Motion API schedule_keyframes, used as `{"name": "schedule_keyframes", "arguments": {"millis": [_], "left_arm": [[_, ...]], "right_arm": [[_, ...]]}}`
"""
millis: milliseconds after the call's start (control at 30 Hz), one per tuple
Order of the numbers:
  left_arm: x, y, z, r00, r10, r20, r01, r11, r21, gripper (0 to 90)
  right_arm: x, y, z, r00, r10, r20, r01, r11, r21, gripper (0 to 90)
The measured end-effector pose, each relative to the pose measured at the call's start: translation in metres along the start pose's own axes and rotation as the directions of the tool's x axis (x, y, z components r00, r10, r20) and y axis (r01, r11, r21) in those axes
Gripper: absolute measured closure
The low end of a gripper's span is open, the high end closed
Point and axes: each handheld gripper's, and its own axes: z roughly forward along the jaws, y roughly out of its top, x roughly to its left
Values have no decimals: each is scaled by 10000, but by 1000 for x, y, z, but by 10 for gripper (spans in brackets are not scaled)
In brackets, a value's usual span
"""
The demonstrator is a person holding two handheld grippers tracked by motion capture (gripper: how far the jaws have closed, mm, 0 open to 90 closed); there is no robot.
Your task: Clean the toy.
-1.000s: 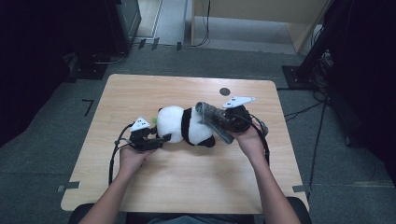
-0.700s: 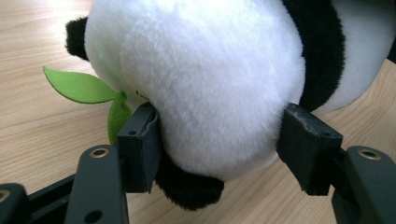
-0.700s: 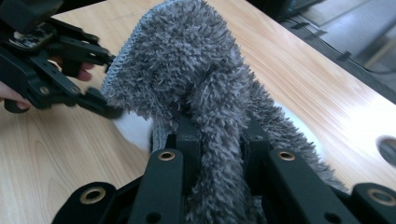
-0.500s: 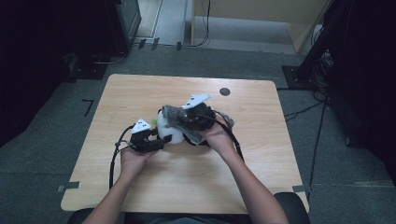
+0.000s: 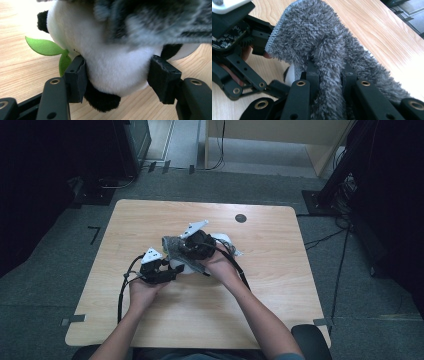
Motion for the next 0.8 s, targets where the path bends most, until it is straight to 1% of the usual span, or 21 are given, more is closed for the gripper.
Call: {"name": "schedule_keyframes", "arguments": {"millis": [67, 133, 200, 267, 300, 333, 367, 400, 433, 467, 533, 567, 600, 633, 667, 733, 767, 800], "left_arm": [[1, 0, 0, 10000, -33, -37, 33, 10000, 86, 373], [2, 0, 1, 10000, -56, -23, 56, 9999, 103, 374], [2, 0, 1, 10000, -56, -23, 56, 9999, 108, 375], [2, 0, 1, 10000, -52, -12, 52, 9999, 113, 375], [2, 1, 1, 10000, -73, -4, 73, 9999, 103, 376], [2, 1, 2, 10000, -76, 4, 76, 9999, 104, 377], [2, 1, 2, 10000, -84, 8, 84, 9999, 113, 377], [3, 1, 1, 10000, -95, 3, 95, 9999, 143, 377], [3, 1, 1, 9999, -135, 7, 135, 9998, 167, 377], [3, 1, 1, 9999, -134, 4, 134, 9997, 198, 377], [3, 1, 1, 9999, -150, 19, 149, 9996, 240, 378], [3, 1, 1, 9999, -119, 24, 119, 9996, 248, 378], [4, 2, 1, 9999, -117, 31, 116, 9996, 241, 377], [4, 2, 2, 9999, -134, 51, 133, 9997, 220, 376], [5, 2, 2, 9999, -149, 69, 147, 9997, 208, 376], [5, 3, 2, 9998, -126, 137, 123, 9997, 232, 376], [6, 4, 2, 9998, -127, 146, 124, 9997, 226, 376], [6, 4, 2, 9997, -157, 170, 154, 9997, 195, 376]], "right_arm": [[-2, -3, -4, 10000, 16, 69, -16, 10000, 34, 753], [-7, -10, -12, 9996, 171, 213, -173, 9998, 103, 753], [-9, -13, -15, 9994, 190, 274, -192, 9998, 64, 753], [-13, -20, -25, 9984, 337, 456, -339, 9994, 29, 753], [-17, -26, -34, 9972, 511, 555, -507, 9987, -87, 752], [-20, -30, -39, 9965, 567, 610, -560, 9983, -136, 752], [-20, -30, -39, 9965, 567, 610, -560, 9983, -136, 752], [-23, -33, -44, 9955, 657, 685, -646, 9977, -184, 752], [-25, -37, -49, 9940, 784, 758, -765, 9967, -275, 752], [-29, -44, -59, 9910, 959, 935, -926, 9950, -384, 751], [-35, -53, -68, 9878, 1083, 1121, -1031, 9934, -511, 749], [-35, -53, -68, 9878, 1083, 1121, -1031, 9934, -511, 749], [-40, -62, -77, 9822, 1373, 1282, -1298, 9894, -647, 749], [-43, -66, -81, 9790, 1528, 1352, -1443, 9870, -712, 749], [-43, -66, -81, 9790, 1528, 1352, -1443, 9870, -712, 749], [-49, -75, -86, 9732, 1829, 1391, -1727, 9815, -823, 749], [-51, -80, -89, 9684, 2011, 1472, -1912, 9784, -789, 749], [-53, -83, -91, 9676, 1991, 1551, -1886, 9788, -802, 749]]}}
